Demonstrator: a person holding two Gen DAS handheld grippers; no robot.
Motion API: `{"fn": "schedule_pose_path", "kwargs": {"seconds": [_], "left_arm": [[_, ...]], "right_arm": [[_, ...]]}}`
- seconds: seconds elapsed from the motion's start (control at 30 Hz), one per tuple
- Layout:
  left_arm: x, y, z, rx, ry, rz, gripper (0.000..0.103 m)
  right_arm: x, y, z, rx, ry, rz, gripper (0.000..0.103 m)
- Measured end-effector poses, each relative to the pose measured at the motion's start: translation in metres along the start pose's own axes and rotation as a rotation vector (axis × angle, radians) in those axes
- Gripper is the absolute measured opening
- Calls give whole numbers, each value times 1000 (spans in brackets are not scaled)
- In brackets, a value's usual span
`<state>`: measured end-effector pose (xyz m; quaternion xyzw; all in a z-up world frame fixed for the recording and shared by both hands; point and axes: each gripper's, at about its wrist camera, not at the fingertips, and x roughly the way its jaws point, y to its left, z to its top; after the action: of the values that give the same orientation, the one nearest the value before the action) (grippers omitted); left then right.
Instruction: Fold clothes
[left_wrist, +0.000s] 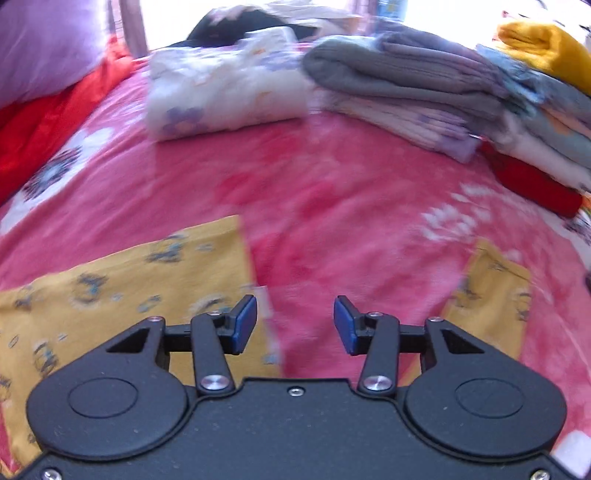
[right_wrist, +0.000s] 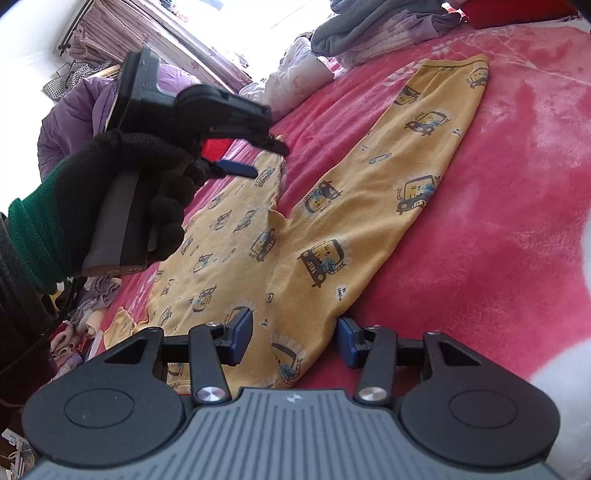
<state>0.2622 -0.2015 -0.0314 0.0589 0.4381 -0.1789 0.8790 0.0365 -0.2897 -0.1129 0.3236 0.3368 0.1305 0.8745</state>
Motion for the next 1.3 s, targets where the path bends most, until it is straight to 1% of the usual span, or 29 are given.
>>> {"fn": "schedule_pose_path", "kwargs": {"seconds": [0.1, 0.17, 0.23, 0.37, 0.4, 0.47, 0.53, 0.6, 0.73, 0.77, 0.8, 0.87, 0.93, 1.07, 1.1, 1.17, 1.3], "left_arm": [[-3, -37, 3, 100, 3, -85, 44], [-3, -74, 7, 202, 16, -147, 45], [-2, -110, 9, 314, 41, -177, 46], [7, -172, 1, 551, 53, -128, 47], [10, -184, -3, 589, 56, -122, 47], [17, -195, -7, 636, 69, -117, 47], [25, -205, -7, 657, 66, -86, 45], [34, -212, -6, 650, 76, -66, 36], [45, -225, -8, 698, 64, -6, 32], [45, -227, -8, 710, 59, 8, 26], [46, -227, -8, 710, 57, 13, 14], [44, -223, -5, 701, 43, 30, 4], [38, -214, -1, 666, 19, 24, 3], [10, -181, 12, 514, -38, -35, 3], [0, -169, 15, 471, -59, -55, 3], [-22, -148, 18, 400, -103, -63, 3], [-74, -90, 20, 223, -200, -101, 3]], "right_arm": [[0, 4, -3, -21, -6, -13, 50], [0, 4, -4, -25, -11, -16, 50], [0, 6, -6, -35, -15, -20, 50], [-1, 10, -8, -73, -20, -35, 50], [-1, 10, -9, -77, -21, -35, 50], [-2, 11, -9, -79, -20, -35, 51], [-3, 11, -10, -76, -17, -38, 51], [-4, 13, -11, -85, -13, -46, 51], [-5, 13, -12, -83, -6, -44, 51], [-5, 12, -12, -75, -5, -40, 51], [-4, 11, -11, -68, -5, -37, 51], [-4, 10, -11, -66, -4, -36, 52], [-5, 10, -11, -73, -4, -37, 52], [-5, 11, -10, -83, -3, -37, 55], [-6, 11, -10, -84, -3, -38, 55], [-6, 12, -10, -92, -3, -42, 55], [-3, 19, -13, -128, -2, -61, 55]]}}
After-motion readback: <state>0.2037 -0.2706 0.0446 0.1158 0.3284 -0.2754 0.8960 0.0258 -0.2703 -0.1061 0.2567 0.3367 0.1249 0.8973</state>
